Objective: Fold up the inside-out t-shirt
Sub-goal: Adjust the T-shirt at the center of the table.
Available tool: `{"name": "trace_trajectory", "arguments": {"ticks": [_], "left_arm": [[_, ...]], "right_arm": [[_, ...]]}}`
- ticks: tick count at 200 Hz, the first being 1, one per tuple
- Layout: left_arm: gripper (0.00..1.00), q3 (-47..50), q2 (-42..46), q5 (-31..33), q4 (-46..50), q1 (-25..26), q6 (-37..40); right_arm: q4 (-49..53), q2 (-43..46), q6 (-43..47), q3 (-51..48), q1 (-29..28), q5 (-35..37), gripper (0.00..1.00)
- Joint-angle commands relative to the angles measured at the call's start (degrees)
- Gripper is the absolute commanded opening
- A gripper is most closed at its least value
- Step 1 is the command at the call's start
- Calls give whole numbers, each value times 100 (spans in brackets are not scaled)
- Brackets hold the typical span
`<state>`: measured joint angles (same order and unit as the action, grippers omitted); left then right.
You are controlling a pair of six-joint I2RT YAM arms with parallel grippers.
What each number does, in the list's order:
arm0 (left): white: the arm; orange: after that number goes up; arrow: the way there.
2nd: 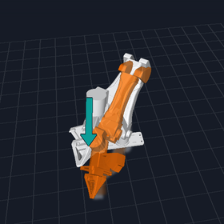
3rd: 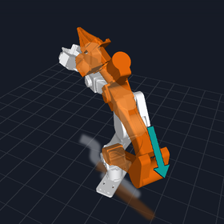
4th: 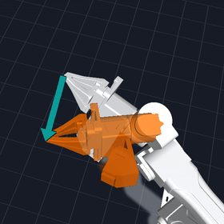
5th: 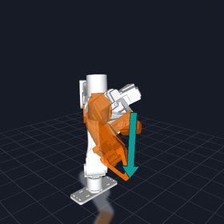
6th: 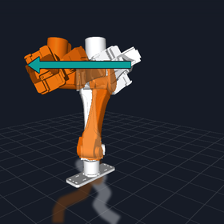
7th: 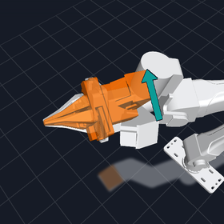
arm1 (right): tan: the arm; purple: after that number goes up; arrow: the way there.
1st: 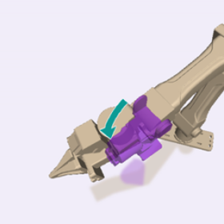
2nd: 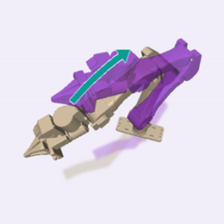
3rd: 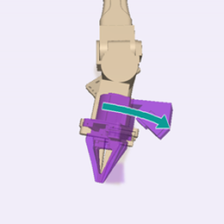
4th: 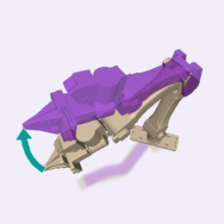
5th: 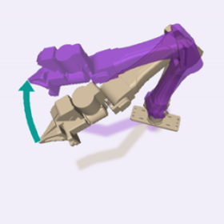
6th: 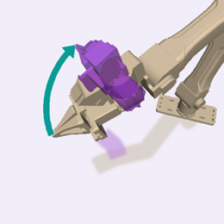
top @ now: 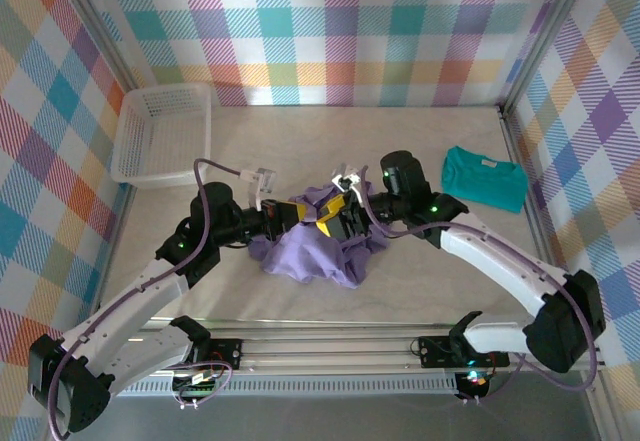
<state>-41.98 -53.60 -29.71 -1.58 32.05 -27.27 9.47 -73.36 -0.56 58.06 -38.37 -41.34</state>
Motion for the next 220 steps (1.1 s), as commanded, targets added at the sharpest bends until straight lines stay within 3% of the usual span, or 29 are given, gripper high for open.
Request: {"name": "trace_trajectory", "arguments": {"ticks": [1, 35, 60, 84, 96, 128, 145, 177, 220], "left_arm": [[0, -173, 154, 59, -6, -59, 41], [0, -178, 200, 76, 58, -59, 77], [0, -170, 206, 97, 76, -59, 81], [0, -175, 222, 140, 88, -59, 85], [0, -186, 227, 250, 172, -59, 132], [35, -169, 234, 1043, 813, -59, 501], [47, -84, 312, 1132, 971, -59, 586], [60, 151, 704, 925, 967, -51, 609], [68, 260, 1249, 733, 874, 14, 718]], "right_arm": [[-470, -102, -138, 77, -60, -496, 42], [-577, -271, -221, 72, -127, -504, 34], [-646, -284, -248, 82, -143, -506, 22], [-505, -270, -218, 146, -142, -481, 0], [-256, -180, -132, 235, -132, -403, 0], [65, 169, -222, 522, -74, -472, 0], [148, 183, -373, 745, -65, -598, 0], [238, 81, -608, 1066, -66, -527, 0], [824, -348, -754, 1655, -65, -239, 0]]}}
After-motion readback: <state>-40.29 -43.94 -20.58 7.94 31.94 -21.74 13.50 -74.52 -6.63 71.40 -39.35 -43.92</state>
